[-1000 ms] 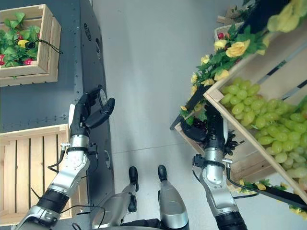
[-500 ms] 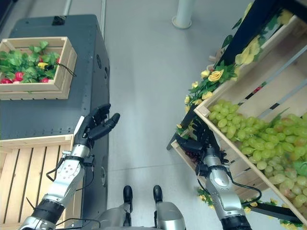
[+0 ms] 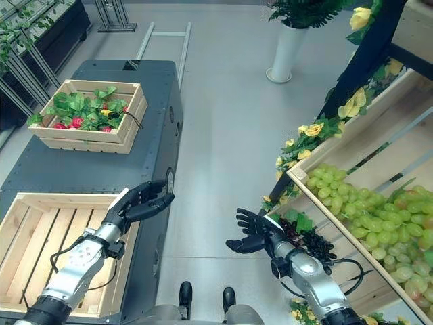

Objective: Pick up the fruits from the basket on one side to the basket on the other side

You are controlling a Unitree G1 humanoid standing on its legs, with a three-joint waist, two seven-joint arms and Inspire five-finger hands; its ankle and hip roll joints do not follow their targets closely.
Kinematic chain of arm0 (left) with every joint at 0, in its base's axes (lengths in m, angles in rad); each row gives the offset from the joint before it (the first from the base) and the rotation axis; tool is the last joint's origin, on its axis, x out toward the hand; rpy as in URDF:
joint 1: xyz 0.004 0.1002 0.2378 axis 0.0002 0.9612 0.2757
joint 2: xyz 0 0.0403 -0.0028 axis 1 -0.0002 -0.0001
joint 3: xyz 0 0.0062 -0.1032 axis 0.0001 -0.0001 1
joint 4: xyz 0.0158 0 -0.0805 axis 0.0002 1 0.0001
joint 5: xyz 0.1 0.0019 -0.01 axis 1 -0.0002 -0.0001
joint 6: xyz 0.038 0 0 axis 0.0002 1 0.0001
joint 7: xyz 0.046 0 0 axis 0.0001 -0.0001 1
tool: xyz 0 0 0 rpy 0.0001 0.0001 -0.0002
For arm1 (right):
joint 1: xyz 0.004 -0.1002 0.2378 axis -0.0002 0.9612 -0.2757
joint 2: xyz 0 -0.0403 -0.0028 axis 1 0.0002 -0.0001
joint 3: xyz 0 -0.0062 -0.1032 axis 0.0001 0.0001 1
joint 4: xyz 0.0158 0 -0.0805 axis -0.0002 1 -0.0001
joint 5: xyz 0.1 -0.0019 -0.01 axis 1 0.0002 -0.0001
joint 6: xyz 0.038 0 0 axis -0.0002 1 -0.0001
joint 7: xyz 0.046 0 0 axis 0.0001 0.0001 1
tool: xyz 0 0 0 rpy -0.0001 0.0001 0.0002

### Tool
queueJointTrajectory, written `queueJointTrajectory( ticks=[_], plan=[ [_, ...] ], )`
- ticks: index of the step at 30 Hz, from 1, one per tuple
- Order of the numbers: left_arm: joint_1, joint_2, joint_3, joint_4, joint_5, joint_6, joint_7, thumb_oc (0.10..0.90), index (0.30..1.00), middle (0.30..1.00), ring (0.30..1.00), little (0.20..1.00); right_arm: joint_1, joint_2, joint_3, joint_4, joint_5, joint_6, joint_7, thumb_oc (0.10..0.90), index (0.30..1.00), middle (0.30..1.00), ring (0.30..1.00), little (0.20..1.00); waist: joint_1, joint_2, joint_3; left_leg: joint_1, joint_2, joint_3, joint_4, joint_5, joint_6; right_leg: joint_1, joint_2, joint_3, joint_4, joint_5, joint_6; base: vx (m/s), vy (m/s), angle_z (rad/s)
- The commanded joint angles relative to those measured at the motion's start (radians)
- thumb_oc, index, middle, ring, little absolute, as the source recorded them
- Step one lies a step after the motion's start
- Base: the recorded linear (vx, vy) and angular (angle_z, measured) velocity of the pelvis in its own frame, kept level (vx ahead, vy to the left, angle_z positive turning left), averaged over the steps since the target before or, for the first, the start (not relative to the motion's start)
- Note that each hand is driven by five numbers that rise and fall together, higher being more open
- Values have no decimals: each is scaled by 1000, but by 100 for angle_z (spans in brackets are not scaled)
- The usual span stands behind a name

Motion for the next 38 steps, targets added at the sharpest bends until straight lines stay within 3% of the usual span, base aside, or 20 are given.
queueJointTrajectory(
  ticks=[1, 6, 12, 16, 18, 20, 23, 24, 28, 29, 31, 38],
  plan=[
    [-68, 55, 56, -47, -42, -78, -13, 800, 900, 900, 900, 900, 5, -79, -57, -24, -45, -68, 129, 800, 900, 900, 900, 900, -3, -21, -85, 29, -36, 25, 8, -134, -12, -32, 6, -40, 46, -35, 34, 0, 0, 0],
    [-64, 80, 47, -33, -41, -63, -76, 800, 900, 900, 900, 900, 30, -133, -50, -40, -36, -88, 253, 800, 900, 900, 900, 900, -6, -24, -92, 30, -36, 24, 8, -131, -14, -29, 6, -40, 41, -31, 38, -11, -11, -2],
    [-72, 72, -16, 19, -54, -35, -127, 800, 900, 900, 900, 900, 5, -101, 18, 36, -53, -82, 210, 800, 900, 900, 900, 900, -5, -15, -103, 37, -35, 24, 8, -132, -16, -24, 4, -47, 44, -40, 40, 0, 0, 0],
    [-67, 20, -58, 108, -66, -41, -166, 800, 900, 900, 900, 900, -9, -9, 94, 142, -92, -107, 171, 800, 900, 900, 900, 900, -2, -6, -111, 43, -35, 19, 8, -135, -17, -15, 3, -52, 42, -48, 38, 40, 13, 2],
    [-53, -43, -87, 187, -89, -27, -199, 800, 900, 900, 900, 900, -16, 86, 136, 259, -111, -114, 121, 800, 900, 900, 900, 900, 2, 1, -119, 51, -36, 19, 8, -139, -18, -8, 0, -54, 43, -56, 38, 74, 29, 0],
    [-51, -86, -100, 260, -96, -25, -215, 800, 900, 900, 900, 900, -23, 136, 143, 369, -148, -152, 125, 800, 900, 900, 900, 900, 6, 5, -122, 55, -36, 17, 8, -140, -17, -4, -2, -58, 43, -58, 37, 63, 21, 4],
    [-50, -170, -112, 416, -59, 18, -232, 800, 900, 900, 900, 900, -46, 236, 128, 564, -132, -189, 48, 800, 900, 900, 900, 900, 16, 12, -130, 61, -38, 10, 8, -146, -16, 5, -5, -64, 43, -65, 37, 59, 20, 14],
    [-56, -206, -111, 514, -46, 24, -228, 800, 900, 900, 900, 900, -63, 267, 113, 680, -151, -236, 24, 800, 900, 900, 900, 900, 20, 17, -133, 62, -40, 7, 8, -148, -15, 7, -6, -66, 43, -68, 36, 45, 23, 14],
    [-59, -248, -101, 667, 9, 51, -195, 800, 900, 900, 900, 900, -76, 303, 89, 827, -171, -237, -8, 800, 900, 900, 900, 900, 27, 23, -135, 62, -41, 8, 8, -150, -15, 8, -10, -69, 43, -71, 35, 12, 12, 3],
    [-59, -269, -95, 746, 73, 63, -133, 800, 900, 900, 900, 900, -80, 320, 67, 897, -163, -208, -26, 800, 900, 900, 900, 900, 32, 27, -134, 61, -42, 3, 9, -153, -13, 10, -11, -70, 40, -73, 34, -4, 12, 6],
    [-60, -272, -115, 795, 154, 50, -116, 800, 900, 900, 900, 900, -85, 329, 64, 940, -163, -219, 2, 800, 900, 900, 900, 900, 35, 29, -132, 59, -43, 2, 12, -153, -12, 10, -12, -71, 39, -72, 32, -11, 9, 8],
    [-43, -302, -110, 819, 98, 63, -84, 800, 900, 900, 900, 900, -84, 344, 32, 964, -88, -209, -32, 800, 900, 900, 900, 900, 47, 34, -128, 59, -47, -14, 19, -157, -9, 13, -14, -74, 43, -77, 28, 13, 1, 10]
  ],
)
